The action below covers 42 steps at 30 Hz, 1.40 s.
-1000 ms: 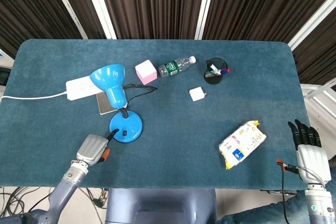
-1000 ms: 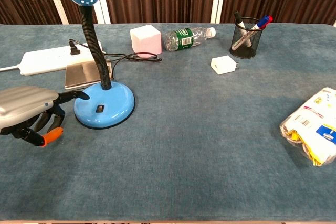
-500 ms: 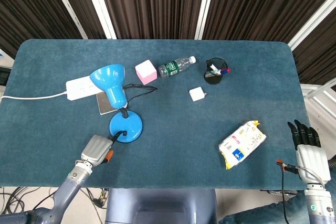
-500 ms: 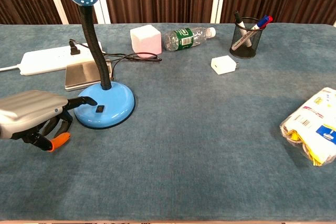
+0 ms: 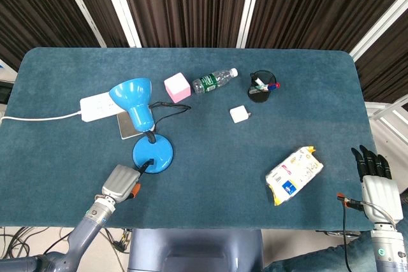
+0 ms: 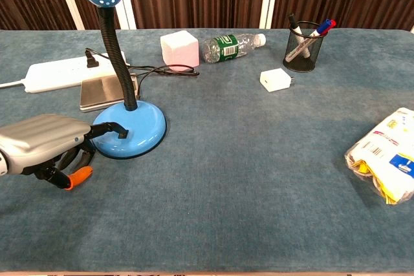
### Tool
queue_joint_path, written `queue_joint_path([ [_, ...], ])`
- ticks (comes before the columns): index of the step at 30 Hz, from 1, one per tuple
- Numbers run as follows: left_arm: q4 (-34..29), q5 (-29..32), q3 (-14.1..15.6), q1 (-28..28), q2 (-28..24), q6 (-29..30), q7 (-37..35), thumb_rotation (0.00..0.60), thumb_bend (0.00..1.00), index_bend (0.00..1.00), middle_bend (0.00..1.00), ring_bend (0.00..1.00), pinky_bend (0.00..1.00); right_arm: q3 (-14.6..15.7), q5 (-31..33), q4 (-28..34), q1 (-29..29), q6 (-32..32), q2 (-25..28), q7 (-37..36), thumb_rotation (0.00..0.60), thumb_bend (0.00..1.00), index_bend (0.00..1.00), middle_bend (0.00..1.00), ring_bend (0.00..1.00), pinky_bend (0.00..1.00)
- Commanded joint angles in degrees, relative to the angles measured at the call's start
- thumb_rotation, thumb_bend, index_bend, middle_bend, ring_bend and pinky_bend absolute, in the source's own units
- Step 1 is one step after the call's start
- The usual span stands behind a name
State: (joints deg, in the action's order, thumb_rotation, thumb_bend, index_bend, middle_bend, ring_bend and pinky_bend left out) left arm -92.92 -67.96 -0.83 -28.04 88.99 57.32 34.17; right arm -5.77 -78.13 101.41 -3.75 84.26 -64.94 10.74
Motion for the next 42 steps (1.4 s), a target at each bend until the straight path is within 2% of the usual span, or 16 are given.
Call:
queue_joint_path([
  [1, 0.12, 0.39, 0.22, -0.09, 0.16, 0.13, 0.25, 0.600, 0.51, 0.10, 0.63, 0.65, 0.67, 0.00, 0.00, 0.03, 0.01, 0.01, 0.04, -0.04, 0.600, 0.11, 0.01, 0.02, 0.04, 0.00],
  [11, 0.91, 1.48, 0.52, -0.56, 0.38, 0.16, -0.09, 0.600, 0.51, 0.10, 0.63, 0.65, 0.67, -0.06, 0.20, -0.03, 0.04, 0.02, 0.01, 0.05, 0.600, 0.11, 0.01, 0.02, 0.04, 0.00],
  [19, -0.21, 4.59, 0.32, -1.71, -1.12, -3.23, -2.77, 0.600, 0.51, 0.11, 0.62, 0.65, 0.67, -0.12, 0.61, 0.02, -0.03, -0.11, -0.27, 0.57, 0.600, 0.11, 0.01, 0.02, 0.04, 0.00],
  [22, -0.78, 3.53, 0.34, -1.63, -1.74, -1.55, -2.26, 0.600, 0.51, 0.11, 0.61, 0.63, 0.67, -0.17, 0.76, 0.06, 0.00, -0.05, -0.31, 0.67, 0.600, 0.11, 0.01, 0.02, 0.04, 0.00],
  [25, -2.99, 1.25, -0.63, -0.84, -3.10, 2.95, -1.86, 0.600, 0.51, 0.11, 0.58, 0.60, 0.64, -0.19, 0.75, 0.07, 0.04, 0.04, -0.29, 0.66, 0.600, 0.11, 0.01, 0.02, 0.04, 0.00],
  [28, -7.51, -1.98, -2.55, 1.01, -6.01, 10.12, -2.53, 0.600, 0.46, 0.12, 0.50, 0.50, 0.52, -0.10, 0.84, 0.20, 0.02, -0.19, -0.11, 0.65, 0.600, 0.11, 0.01, 0.02, 0.04, 0.00],
  [30, -11.30, -2.45, -3.59, 2.64, -8.75, 14.02, -3.22, 0.600, 0.41, 0.12, 0.40, 0.35, 0.37, -0.06, 0.86, 0.37, 0.01, -0.31, 0.04, 0.60, 0.600, 0.11, 0.01, 0.02, 0.04, 0.00],
  [32, -14.53, -2.46, -3.96, 3.95, -11.59, 16.25, -3.87, 0.600, 0.38, 0.12, 0.32, 0.25, 0.27, -0.07, 0.77, 0.50, 0.06, -0.19, 0.12, 0.54, 0.600, 0.11, 0.01, 0.02, 0.04, 0.00],
  [34, -16.98, -3.50, -3.85, 5.76, -14.84, 19.24, -4.48, 0.600, 0.34, 0.14, 0.29, 0.22, 0.24, -0.06, 0.68, 0.60, 0.11, -0.06, 0.20, 0.53, 0.600, 0.11, 0.01, 0.02, 0.04, 0.00],
  [37, -16.05, -8.33, -1.92, 9.53, -18.09, 25.44, -5.27, 0.600, 0.30, 0.14, 0.25, 0.16, 0.20, -0.01, 0.82, 0.81, 0.11, -0.26, 0.33, 0.49, 0.600, 0.11, 0.01, 0.02, 0.04, 0.00],
  [42, -15.20, -11.46, 2.80, 15.89, -23.37, 30.15, -12.87, 0.600, 0.23, 0.14, 0.15, 0.06, 0.11, 0.37, -0.20, 0.99, 0.00, -0.30, 0.44, 0.60, 0.600, 0.11, 0.01, 0.02, 0.04, 0.00],
])
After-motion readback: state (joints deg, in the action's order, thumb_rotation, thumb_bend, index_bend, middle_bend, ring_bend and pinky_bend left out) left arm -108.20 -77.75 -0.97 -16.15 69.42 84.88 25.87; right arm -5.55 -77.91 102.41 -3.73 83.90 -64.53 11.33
